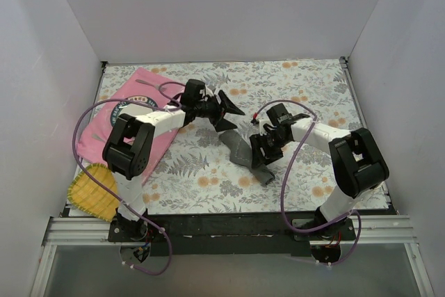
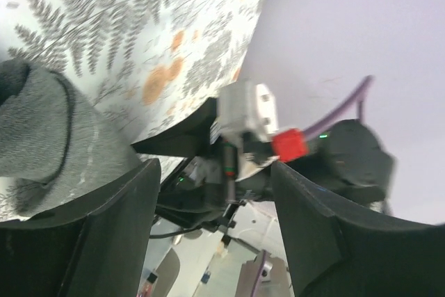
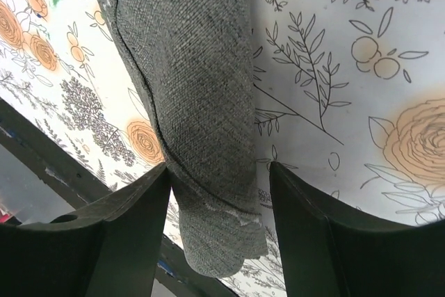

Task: Fold the napkin, place the utensils inside, and roll it up
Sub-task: Roll the napkin with the utensil

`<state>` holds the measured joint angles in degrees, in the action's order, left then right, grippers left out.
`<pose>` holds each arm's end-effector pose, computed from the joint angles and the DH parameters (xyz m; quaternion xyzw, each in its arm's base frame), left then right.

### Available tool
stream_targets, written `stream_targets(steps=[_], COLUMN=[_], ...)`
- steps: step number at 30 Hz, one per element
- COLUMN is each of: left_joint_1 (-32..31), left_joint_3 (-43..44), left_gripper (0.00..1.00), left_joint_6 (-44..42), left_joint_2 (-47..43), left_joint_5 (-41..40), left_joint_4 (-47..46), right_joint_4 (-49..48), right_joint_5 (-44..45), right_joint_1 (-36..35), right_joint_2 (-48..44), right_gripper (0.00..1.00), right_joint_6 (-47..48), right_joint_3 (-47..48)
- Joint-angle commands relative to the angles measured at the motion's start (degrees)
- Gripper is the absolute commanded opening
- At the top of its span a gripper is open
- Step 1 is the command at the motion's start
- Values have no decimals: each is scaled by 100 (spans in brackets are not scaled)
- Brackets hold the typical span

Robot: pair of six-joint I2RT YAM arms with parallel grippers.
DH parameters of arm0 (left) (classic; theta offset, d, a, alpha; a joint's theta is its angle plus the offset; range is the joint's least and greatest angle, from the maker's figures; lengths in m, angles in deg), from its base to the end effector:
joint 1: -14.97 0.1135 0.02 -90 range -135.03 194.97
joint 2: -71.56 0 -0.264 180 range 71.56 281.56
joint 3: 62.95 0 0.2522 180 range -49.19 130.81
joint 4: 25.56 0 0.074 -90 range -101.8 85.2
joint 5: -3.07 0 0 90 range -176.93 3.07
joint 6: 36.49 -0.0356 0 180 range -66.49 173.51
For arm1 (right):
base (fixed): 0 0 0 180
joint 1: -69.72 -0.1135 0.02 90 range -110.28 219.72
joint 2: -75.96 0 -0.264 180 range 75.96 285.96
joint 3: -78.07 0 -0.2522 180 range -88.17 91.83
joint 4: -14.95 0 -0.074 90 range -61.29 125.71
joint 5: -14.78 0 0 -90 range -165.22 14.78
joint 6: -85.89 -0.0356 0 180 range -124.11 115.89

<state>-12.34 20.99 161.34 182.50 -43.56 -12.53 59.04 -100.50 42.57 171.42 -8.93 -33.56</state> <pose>0.3580 -0.2124 0.1813 0.4252 -0.7436 0.4906 0.1598 0.2635 0.1522 0.1609 -0.2215 0.9375 0.2515 0.0939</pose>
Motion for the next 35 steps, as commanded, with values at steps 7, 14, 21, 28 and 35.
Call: stream_targets(steps=[7,14,21,28,35], left_joint_1=[156,156,138,129,130], left_joint_3=[638,822,823,674,427], left_gripper=[66,74,79,87,94], left_joint_6=[212,-499,-921,-1080,-1168], left_joint_2=[-1258,-2514,-3762,-4369,-4730], left_joint_5=[-233,-706,-1559,-2008,-2430], left_joint_4=[801,1575,1761,1365,1374], right_joint_4=[957,1731,1381,1564,1659], right_joint_5=[225,1119,1842,2493,3096], right_joint_1=[-62,-62,-35,-18,-18], right_joint_2=[-677,-2168,-3866,-4799,-5178], right_gripper=[68,76,96,99,99], right_joint_6=[-71,-765,-1513,-2374,-1971], right_joint_3=[1041,1684,1282,779,1112])
